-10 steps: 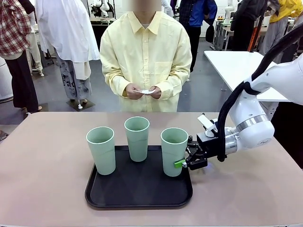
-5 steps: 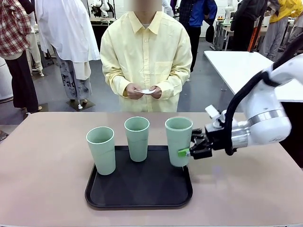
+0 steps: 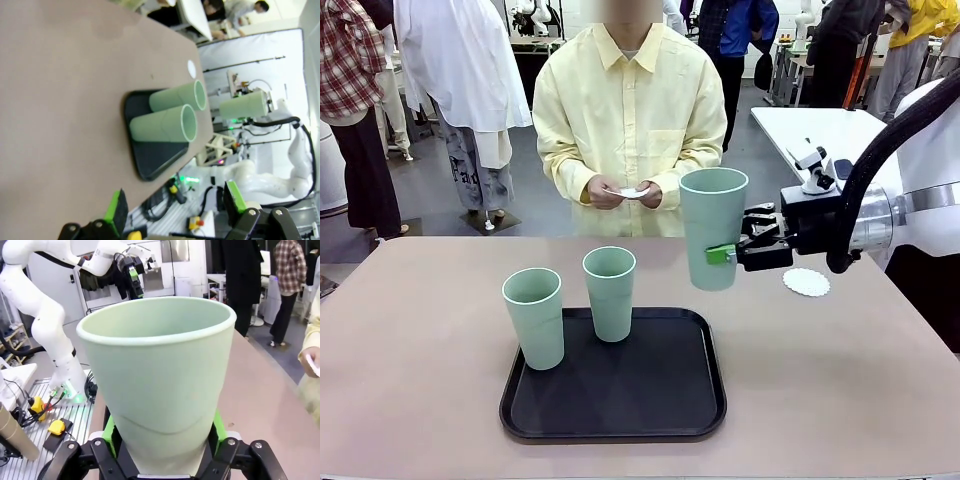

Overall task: Place coasters on the table and set cups on them.
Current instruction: Pick up one Reusable plastic cup and place it on a coaster set by the human.

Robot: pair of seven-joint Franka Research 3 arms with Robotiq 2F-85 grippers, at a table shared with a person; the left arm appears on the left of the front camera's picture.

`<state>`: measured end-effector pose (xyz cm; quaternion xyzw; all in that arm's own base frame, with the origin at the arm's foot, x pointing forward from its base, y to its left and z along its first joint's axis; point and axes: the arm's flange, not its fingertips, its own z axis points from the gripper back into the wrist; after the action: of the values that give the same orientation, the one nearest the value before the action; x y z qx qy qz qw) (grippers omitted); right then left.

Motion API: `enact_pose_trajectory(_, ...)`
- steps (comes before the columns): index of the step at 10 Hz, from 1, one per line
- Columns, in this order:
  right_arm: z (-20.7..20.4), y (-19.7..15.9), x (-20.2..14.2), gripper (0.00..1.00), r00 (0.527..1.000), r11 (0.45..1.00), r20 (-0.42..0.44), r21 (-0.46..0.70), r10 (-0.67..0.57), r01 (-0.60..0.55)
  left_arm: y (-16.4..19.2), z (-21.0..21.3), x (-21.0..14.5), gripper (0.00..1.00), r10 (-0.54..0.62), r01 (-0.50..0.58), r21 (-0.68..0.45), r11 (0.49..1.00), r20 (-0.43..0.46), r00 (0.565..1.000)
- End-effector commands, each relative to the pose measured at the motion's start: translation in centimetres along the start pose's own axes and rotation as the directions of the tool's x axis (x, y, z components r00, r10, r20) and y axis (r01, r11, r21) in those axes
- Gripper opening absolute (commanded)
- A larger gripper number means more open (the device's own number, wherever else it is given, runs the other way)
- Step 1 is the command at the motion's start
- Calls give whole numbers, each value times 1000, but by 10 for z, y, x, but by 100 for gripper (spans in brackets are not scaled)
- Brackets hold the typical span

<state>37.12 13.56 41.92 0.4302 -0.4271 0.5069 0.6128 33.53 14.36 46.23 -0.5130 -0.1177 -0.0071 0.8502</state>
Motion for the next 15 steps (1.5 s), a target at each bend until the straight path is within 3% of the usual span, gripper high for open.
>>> enact_pose_trajectory(1,0,-4,-8,0,1000,1000,3,2,-11,11,0,1,1,100,-16,16,-17,1000,9,1000)
enact_pose_trajectory(3,0,-4,-8,0,1000,1000,3,2,-11,11,0,1,1,100,-16,16,-17,1000,9,1000)
enact_pose_trajectory(4,1,-1,-2,82,1000,1000,-3,-2,-4,4,0,1,1,100,-16,16,-17,1000,9,1000)
enact_pose_trajectory(8,109,-80,7,82,1000,961,1,-275,14,-13,0,1,1,100,-16,16,-17,1000,9,1000)
enact_pose_trajectory(11,188,-113,3,82,997,901,44,-427,-66,79,0,1,1,100,-16,16,-17,1000,9,1000)
enact_pose_trajectory(13,223,-122,-6,82,991,888,109,-444,-77,118,0,1,1,100,-16,16,-17,1000,9,1000)
enact_pose_trajectory(15,225,-121,-10,82,988,903,126,-407,-90,134,0,1,1,100,-16,16,-17,1000,9,1000)
